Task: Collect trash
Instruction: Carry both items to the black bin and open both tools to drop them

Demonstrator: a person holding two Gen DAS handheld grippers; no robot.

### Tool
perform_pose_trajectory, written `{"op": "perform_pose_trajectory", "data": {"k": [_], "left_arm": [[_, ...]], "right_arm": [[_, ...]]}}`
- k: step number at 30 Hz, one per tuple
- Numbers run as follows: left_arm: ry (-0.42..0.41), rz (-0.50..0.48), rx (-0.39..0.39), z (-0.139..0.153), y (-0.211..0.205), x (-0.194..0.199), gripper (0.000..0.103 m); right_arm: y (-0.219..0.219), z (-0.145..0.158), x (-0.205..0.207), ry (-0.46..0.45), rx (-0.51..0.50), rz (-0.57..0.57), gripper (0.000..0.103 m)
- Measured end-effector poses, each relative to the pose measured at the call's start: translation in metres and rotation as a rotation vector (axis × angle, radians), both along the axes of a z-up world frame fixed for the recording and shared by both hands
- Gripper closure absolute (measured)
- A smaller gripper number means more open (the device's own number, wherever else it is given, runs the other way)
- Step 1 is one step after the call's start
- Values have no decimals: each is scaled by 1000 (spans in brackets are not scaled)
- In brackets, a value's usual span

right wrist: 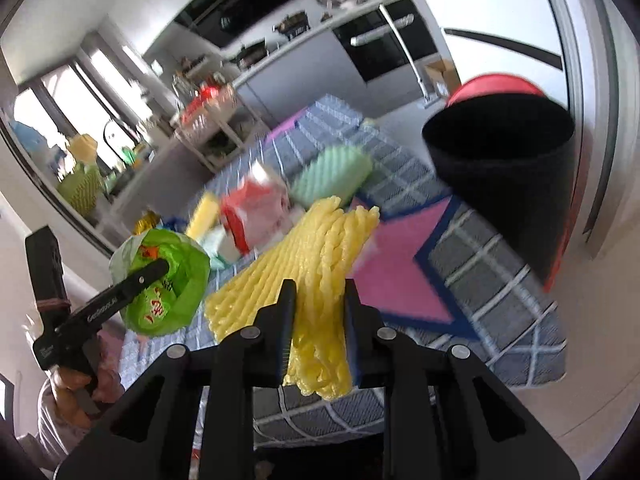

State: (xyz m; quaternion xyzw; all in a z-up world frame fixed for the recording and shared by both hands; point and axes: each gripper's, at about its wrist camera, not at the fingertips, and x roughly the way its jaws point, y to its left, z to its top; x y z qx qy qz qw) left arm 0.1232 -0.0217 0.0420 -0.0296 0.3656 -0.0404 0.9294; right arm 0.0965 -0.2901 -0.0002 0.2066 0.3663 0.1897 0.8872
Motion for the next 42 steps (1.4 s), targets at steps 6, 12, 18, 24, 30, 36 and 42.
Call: {"op": "perform_pose_trajectory", "data": {"k": [6,12,18,24,30,36,42], "left_arm": [[-33,-120,-27,44,-57,31,0],[-69,-241,-7,73,-142,81,0],[-52,-322,40,52,-222,139,0],[17,-331,107,3,-263,181,0],[25,-293,163,-20,-270,197,0],[18,-270,128,-14,-247,189,0],[-23,-243,87,-1,-206,161,0]], "right_arm": [[-43,25,28,-55,68,-133,80],[-80,48,59,-98,-6,-225,80],[-120,50,87,-83,-135,-292,80],[-142,20,116,-1,-209,-299,80],[-149,2,136,45,-203,-267,71],[-142,0,140,43,-199,-278,41],[-125,11,123,26,-185,-281,26]]}}
